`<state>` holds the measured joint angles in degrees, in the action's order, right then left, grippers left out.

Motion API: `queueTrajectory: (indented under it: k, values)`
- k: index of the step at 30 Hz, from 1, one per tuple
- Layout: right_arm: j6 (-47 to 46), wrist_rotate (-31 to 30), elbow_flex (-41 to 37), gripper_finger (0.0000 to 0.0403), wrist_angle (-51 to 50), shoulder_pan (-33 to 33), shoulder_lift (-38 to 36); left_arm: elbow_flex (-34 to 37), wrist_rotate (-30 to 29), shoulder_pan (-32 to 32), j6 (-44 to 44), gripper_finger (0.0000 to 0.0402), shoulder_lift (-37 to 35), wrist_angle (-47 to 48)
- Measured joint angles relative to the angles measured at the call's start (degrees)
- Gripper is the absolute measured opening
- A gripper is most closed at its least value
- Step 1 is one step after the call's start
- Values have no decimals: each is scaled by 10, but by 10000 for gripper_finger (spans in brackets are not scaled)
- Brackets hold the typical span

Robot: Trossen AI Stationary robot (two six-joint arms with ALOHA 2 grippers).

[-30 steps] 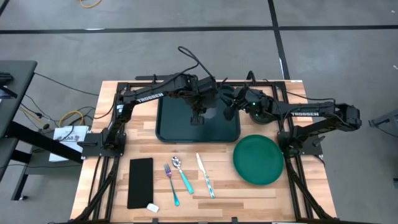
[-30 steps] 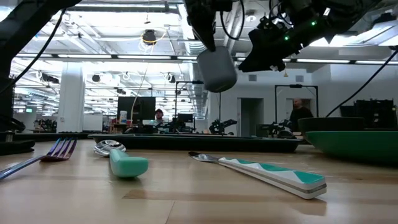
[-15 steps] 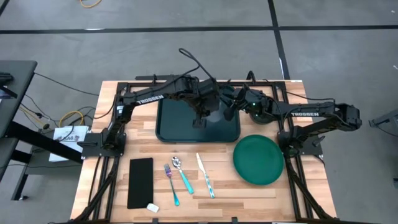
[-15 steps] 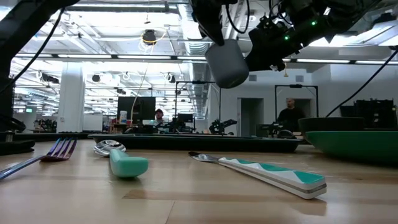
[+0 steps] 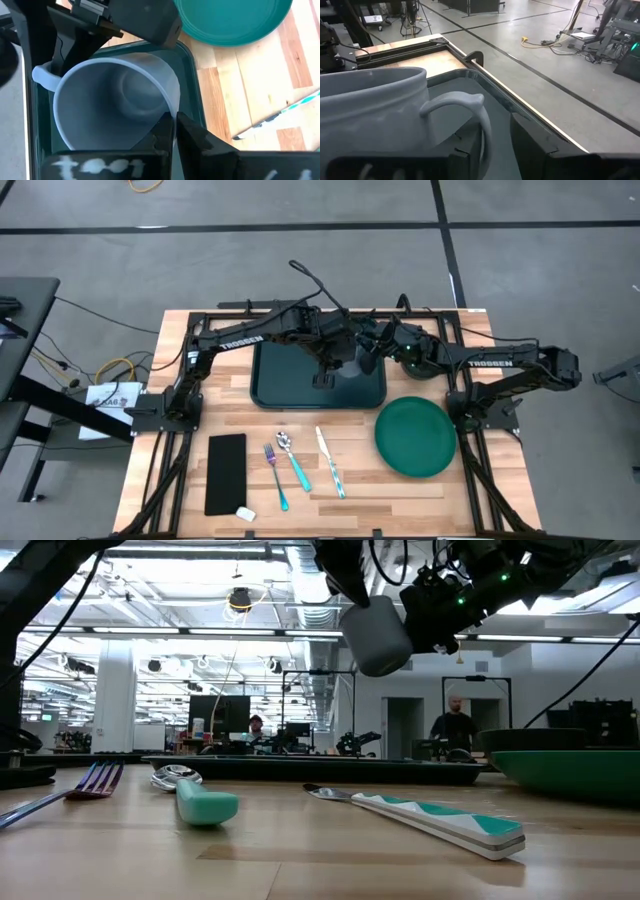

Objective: Set up tray
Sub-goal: Put the gray mug into the black tray

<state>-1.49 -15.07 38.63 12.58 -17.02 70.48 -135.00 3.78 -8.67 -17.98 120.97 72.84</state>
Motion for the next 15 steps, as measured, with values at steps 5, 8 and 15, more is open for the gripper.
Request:
queueTrajectory:
  k: [5,8,15]
  values:
    - [0,2,0,23,0,0,0,0,-10,0,0,0,0,5]
    - [4,2,0,11,-1,0,1,0,-17,0,2,0,0,8]
    - [5,-2,0,8,2,0,1,0,-38,0,28,6,0,4]
